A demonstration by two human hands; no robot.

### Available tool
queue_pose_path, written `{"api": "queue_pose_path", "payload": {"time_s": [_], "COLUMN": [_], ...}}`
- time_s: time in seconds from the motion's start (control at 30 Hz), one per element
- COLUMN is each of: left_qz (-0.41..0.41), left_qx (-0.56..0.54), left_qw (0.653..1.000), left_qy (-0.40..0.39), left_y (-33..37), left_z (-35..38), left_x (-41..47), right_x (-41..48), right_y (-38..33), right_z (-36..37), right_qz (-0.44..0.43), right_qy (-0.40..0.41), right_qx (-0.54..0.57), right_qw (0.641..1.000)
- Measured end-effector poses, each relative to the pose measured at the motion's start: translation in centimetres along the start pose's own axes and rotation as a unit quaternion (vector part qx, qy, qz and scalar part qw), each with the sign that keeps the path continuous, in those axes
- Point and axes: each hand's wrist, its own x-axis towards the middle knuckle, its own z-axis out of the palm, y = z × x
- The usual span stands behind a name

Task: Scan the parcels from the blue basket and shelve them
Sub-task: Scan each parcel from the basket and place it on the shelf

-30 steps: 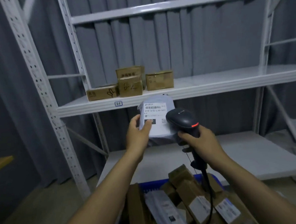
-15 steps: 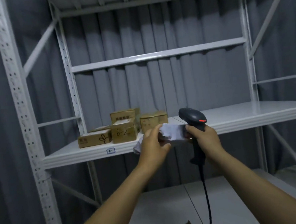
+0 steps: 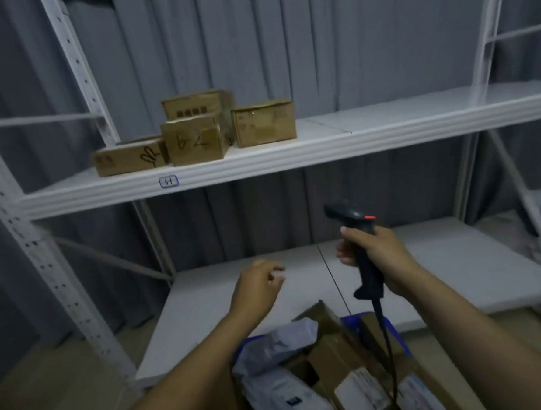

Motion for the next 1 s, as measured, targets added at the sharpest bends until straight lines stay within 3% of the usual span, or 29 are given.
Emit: {"api": "queue_pose_path", "payload": {"time_s": [0.13, 0.23, 0.33, 0.47, 0.57, 0.7, 0.83, 1.0], "left_qz": [-0.051, -0.063, -0.026, -0.043, -0.052, 0.069, 0.164, 0.287], "left_qx": [0.048, 0.139, 0.234, 0.223, 0.178, 0.063, 0.052, 0.075], "left_qw": [0.988, 0.945, 0.909, 0.936, 0.947, 0.993, 0.982, 0.926], "left_qy": [-0.139, -0.29, -0.344, -0.27, -0.263, -0.076, 0.079, 0.235], "left_y": [-4.4, -6.7, -7.7, -8.4, -8.6, -5.9, -0.5, 6.2], "left_z": [3.3, 5.0, 6.4, 8.2, 8.6, 6.0, 0.8, -6.3], "left_x": [-2.5, -4.1, -5.4, -4.9, -3.9, -2.3, 0.3, 4.7], "right_x": [-1.2, -1.3, -1.2, -1.0, -0.8, -0.6, -0.8, -0.6], "right_y": [6.0, 9.5, 12.3, 13.8, 13.2, 9.2, 3.3, -4.7], "right_z": [-0.1, -0.1, 0.0, 0.0, -0.4, -0.5, -0.1, -0.3], "right_qz": [0.065, 0.105, 0.127, 0.141, 0.138, 0.105, 0.038, -0.053], "right_qy": [-0.002, -0.011, -0.026, -0.023, -0.029, -0.004, 0.001, 0.023], "right_qx": [-0.018, -0.033, -0.034, -0.035, -0.049, -0.041, -0.006, 0.043], "right_qw": [0.998, 0.994, 0.991, 0.989, 0.989, 0.994, 0.999, 0.997]}}
